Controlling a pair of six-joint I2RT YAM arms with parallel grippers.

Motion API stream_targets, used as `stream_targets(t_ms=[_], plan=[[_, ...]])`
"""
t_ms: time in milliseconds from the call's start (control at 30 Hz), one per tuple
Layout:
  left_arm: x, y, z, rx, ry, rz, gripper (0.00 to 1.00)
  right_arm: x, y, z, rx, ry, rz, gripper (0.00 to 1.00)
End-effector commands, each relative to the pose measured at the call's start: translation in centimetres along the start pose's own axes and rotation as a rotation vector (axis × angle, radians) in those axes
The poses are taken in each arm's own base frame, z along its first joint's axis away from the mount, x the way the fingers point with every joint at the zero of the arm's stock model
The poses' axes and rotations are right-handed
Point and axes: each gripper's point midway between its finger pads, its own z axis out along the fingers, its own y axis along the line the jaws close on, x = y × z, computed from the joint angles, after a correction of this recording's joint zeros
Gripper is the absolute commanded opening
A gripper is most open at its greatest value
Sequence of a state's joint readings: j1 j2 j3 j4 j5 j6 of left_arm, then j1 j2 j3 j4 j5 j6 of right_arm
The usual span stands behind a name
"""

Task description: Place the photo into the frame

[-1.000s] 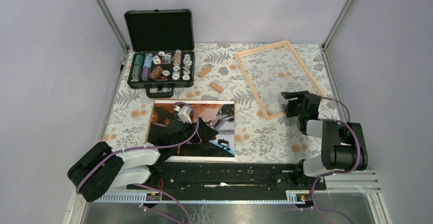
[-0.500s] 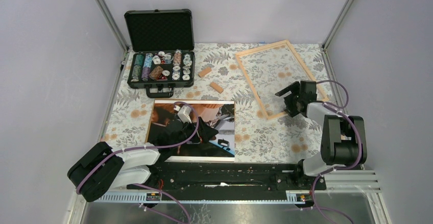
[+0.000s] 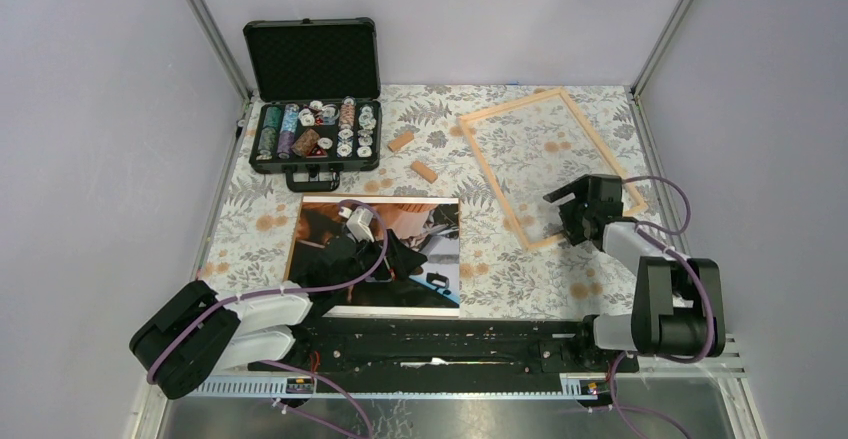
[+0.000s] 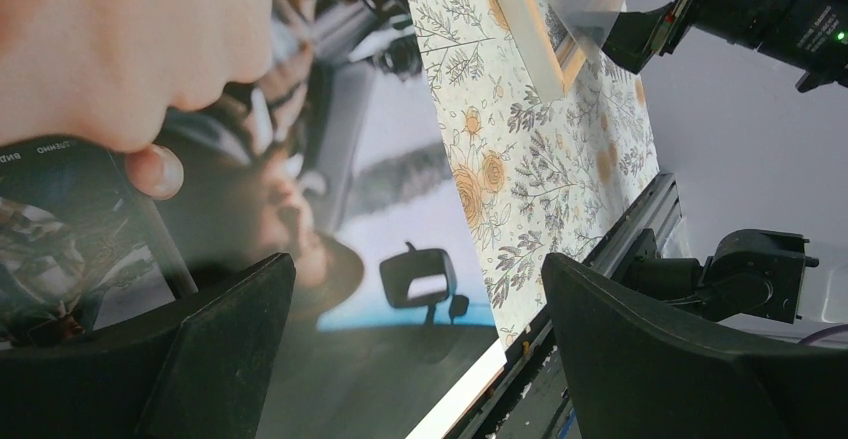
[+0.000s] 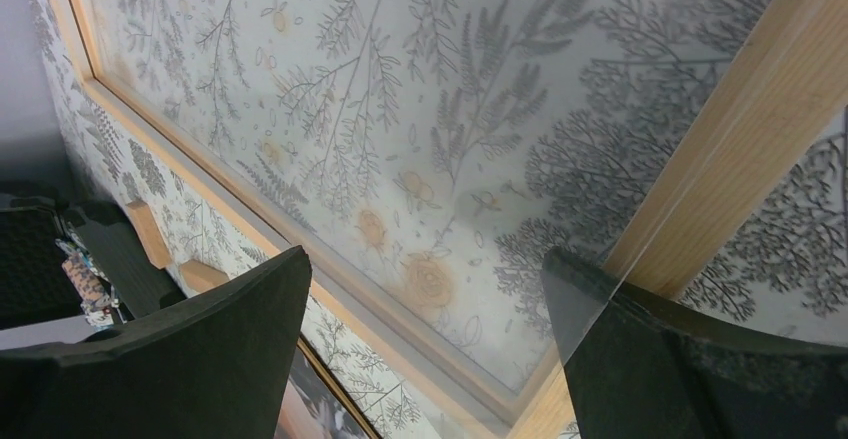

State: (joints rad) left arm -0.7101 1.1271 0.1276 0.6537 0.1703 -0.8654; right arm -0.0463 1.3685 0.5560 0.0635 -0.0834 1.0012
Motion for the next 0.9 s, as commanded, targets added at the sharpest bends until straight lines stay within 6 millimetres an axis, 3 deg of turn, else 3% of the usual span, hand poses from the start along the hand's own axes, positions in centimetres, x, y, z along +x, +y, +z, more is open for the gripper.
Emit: stream_targets(t_ms=[0, 167, 333, 633, 733, 867], plan=[[-0.8, -1.1, -0.3, 0.057, -0.039, 0.009, 0.99, 2.7, -7.4, -0.9, 0.232, 0.049, 0.044, 0.94], [-0.8, -1.1, -0.4, 0.058, -0.043, 0.01, 0.99, 3.4, -9.1, -2.9, 0.236, 0.037, 0.071, 0.94], [-0.8, -1.1, -0.3, 0.063, -0.039, 0.01, 0.99, 2.5, -9.0, -4.8, 0.134, -0.055, 0.083, 0.93], [-0.7, -1.2, -0.3, 0.063, -0.033, 0.007, 0.99, -0.6, -2.5, -6.6, -0.256, -0.229, 0.158, 0.87], [-0.6, -1.1, -0.3, 0.06, -0.031, 0.004, 0.99, -1.2, -2.0, -6.9, -0.289, -0.26, 0.188, 0.79], [-0.6, -1.0, -0.2, 0.057, -0.029, 0.003, 0.99, -1.5, -1.9, -6.9, -0.31, -0.278, 0.235, 0.55]])
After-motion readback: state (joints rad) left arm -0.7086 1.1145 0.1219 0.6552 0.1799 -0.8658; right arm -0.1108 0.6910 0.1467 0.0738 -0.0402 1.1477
